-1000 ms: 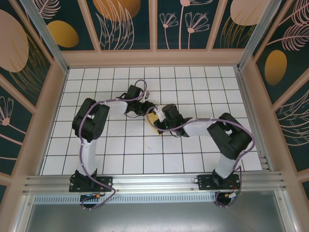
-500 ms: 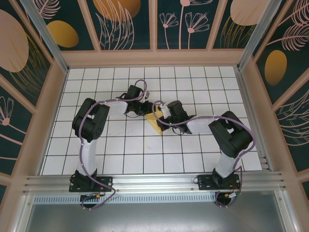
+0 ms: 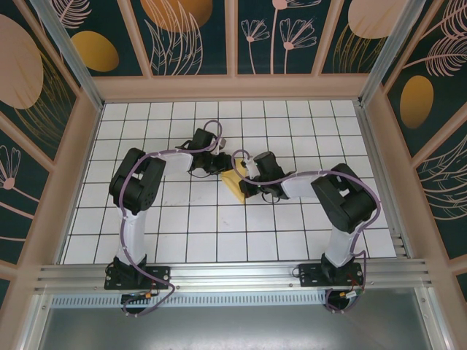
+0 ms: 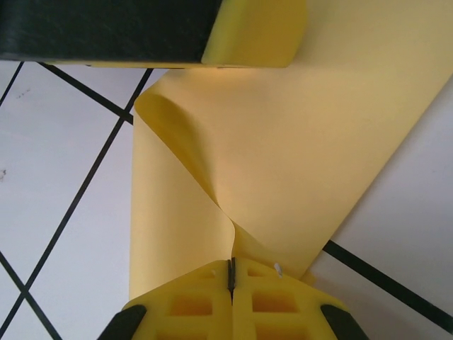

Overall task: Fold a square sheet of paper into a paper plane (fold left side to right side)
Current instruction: Third fold the triangle at the center of the table.

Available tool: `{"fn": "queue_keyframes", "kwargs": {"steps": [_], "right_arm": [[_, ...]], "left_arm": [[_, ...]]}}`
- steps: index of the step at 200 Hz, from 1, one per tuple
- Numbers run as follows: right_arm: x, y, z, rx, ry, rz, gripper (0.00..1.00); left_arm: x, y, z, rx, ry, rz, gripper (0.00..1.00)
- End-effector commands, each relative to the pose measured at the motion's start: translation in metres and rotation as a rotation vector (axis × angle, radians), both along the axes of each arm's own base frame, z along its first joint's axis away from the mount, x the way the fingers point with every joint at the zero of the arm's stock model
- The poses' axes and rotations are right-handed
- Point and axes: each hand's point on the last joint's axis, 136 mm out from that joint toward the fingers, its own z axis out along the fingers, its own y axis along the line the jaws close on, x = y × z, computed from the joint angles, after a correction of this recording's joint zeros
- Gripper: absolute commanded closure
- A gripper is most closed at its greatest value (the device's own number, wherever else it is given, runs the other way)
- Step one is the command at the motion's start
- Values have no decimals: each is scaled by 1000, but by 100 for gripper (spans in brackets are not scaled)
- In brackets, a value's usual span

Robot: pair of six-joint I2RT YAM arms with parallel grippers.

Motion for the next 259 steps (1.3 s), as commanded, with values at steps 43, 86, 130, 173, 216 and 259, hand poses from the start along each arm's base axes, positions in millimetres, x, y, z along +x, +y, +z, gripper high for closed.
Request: {"fn": "queue_keyframes", "kwargs": {"steps": [43,86,130,173,216,259], "right_arm": [[9,3,2,12,10,3,100],[5,1,-5,-1,40,5,100],[-3,-4,-19,-32,95,1,100],[-12,-11,-34,-65,153,-16,100],[-19,-16,-45,-88,181,-15,100],[-18,-15,-45,-88,180,-13,100]], "left_arm": [[-19,3,-37,70,85,-12,70],[-19,3,-36,70,83,-13,69],[-15,1,-27,58,67,-9,68],[0,1,2,58,17,-9,62],[28,20,32,65,-30,37,53],[15,46,56,67,-68,76,65]]}}
